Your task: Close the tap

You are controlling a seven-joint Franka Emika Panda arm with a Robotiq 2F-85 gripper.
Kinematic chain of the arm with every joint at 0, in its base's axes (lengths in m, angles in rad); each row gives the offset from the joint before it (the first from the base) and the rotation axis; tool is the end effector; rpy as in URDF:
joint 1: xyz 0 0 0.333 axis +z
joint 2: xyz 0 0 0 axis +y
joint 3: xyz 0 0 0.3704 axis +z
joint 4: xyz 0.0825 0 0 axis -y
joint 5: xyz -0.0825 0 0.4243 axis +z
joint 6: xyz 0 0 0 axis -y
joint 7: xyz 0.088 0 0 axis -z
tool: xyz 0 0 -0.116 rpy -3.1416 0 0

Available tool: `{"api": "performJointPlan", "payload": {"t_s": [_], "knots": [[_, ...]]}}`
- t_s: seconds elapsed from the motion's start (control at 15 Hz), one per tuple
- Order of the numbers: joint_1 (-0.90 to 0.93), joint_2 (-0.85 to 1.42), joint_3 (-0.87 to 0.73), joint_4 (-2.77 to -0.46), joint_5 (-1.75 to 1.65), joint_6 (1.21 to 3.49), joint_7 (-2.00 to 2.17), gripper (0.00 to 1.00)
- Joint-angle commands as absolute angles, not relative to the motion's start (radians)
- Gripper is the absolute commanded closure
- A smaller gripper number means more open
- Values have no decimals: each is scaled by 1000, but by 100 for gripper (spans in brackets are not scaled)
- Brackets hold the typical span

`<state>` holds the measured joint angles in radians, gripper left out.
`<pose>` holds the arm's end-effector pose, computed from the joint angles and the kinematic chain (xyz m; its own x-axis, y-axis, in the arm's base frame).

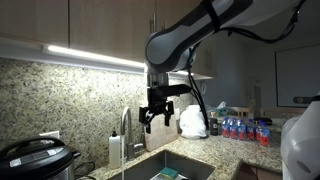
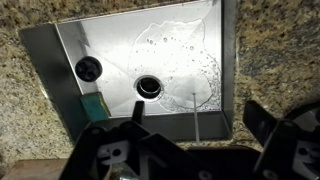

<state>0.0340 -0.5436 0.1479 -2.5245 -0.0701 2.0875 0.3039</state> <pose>0.3952 0.0723 0.4912 0.9859 -0.0994 0.1349 -0.1139 -0.9880 0.1044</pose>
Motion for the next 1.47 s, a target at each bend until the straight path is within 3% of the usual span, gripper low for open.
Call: {"api": "performJointPlan", "payload": {"t_s": [0.0,0.67,1.4], "knots": [[5,-549,102,-2566,-89,2161,249,0],[-89,-516,-64,-2563,-121,2279,59,0],[-100,-223,-209,-2387,-64,2281,-145,0]]}}
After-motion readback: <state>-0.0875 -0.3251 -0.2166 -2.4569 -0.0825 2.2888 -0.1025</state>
